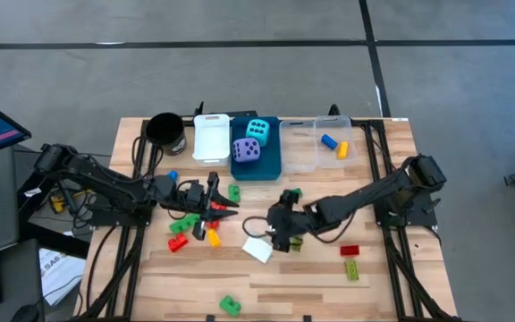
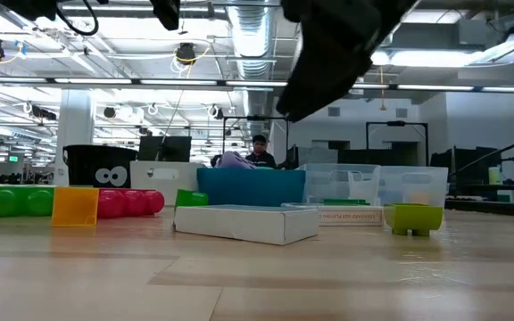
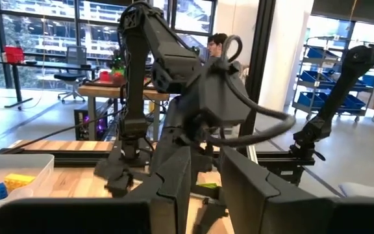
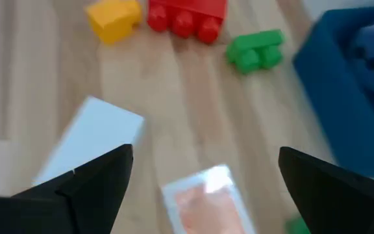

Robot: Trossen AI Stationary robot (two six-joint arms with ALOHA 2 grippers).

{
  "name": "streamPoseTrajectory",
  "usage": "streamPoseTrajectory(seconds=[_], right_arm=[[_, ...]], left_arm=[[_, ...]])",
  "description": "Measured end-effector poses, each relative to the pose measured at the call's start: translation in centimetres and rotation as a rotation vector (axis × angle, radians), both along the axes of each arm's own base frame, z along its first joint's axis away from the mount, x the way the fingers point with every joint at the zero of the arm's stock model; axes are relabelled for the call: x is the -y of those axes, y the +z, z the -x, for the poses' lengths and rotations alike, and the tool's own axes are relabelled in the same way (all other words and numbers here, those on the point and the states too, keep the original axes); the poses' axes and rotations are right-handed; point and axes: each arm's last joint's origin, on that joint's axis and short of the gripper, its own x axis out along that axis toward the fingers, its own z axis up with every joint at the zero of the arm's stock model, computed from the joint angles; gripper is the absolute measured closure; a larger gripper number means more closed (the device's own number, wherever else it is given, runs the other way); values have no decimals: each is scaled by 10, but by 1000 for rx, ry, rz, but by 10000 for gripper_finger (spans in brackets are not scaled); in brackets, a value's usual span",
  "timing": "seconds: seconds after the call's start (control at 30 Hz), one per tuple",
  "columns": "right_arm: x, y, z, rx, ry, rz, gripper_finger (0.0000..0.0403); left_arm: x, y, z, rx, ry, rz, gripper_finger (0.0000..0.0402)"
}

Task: Pick & Place Toys
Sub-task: Put the small green game piece into the right transparent bin

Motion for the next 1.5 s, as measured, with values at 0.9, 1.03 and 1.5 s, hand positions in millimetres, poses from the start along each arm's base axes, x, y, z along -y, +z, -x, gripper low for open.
streamPoseTrajectory(seconds=[0.9,1.03,1.5], right_arm=[[-40,-6,-1,169,-160,-235,23],[-37,-6,-2,175,-181,-229,23],[-17,-14,20,-9,-302,29,23]], left_arm=[[-14,7,-1,81,74,-69,325],[-9,6,0,71,54,-70,325],[-6,3,0,34,34,-53,325]])
